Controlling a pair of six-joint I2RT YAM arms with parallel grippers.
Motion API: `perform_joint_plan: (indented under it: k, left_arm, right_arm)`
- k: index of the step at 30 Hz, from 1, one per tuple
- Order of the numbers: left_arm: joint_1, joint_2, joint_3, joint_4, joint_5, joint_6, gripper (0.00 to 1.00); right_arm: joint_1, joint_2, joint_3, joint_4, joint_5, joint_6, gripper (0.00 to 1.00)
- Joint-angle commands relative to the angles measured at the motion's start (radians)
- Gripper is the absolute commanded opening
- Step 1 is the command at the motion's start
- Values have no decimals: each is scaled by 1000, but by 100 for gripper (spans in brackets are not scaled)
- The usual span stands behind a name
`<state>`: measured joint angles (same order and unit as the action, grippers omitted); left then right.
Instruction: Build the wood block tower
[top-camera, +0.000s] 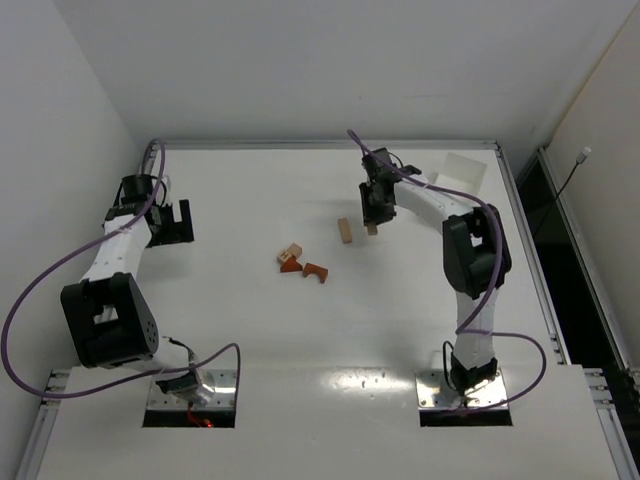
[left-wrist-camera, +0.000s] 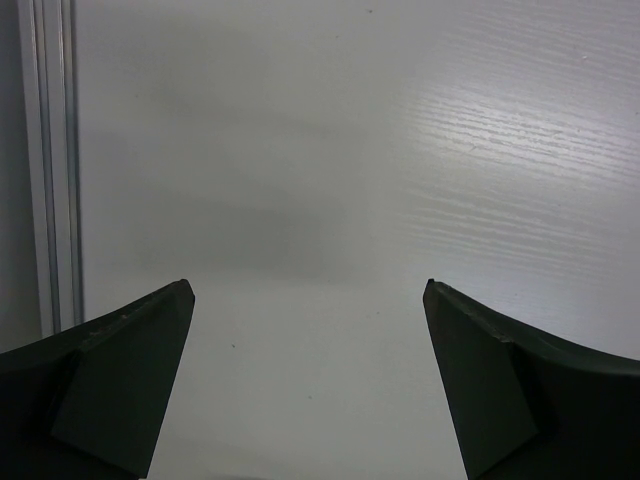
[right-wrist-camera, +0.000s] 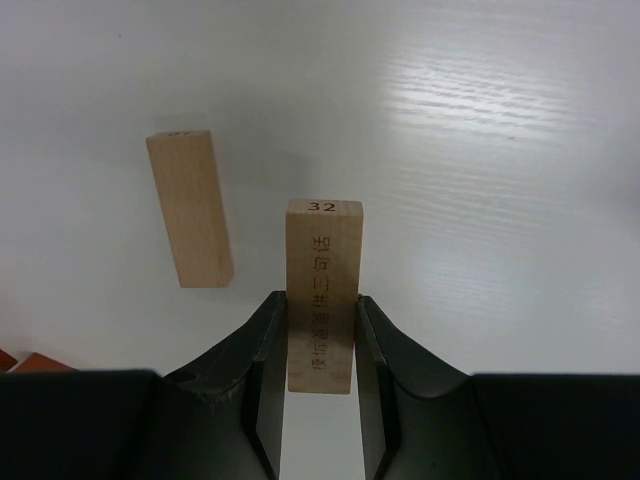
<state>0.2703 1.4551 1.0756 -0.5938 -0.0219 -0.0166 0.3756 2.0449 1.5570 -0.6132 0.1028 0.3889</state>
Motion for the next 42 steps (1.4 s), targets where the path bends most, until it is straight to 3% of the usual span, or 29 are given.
perform_joint_plan:
  k: [1, 21, 42]
  left_arm:
    - [15, 2, 41, 2, -3, -22, 99]
    - [15, 11, 50, 2, -23, -3, 99]
    - [15, 30, 60, 2, -32, 6, 99]
  right_arm:
    - [23, 27, 2, 13, -58, 80, 0]
    - [20, 218, 142, 63, -5, 15, 0]
    - [100, 164, 97, 53, -64, 65, 0]
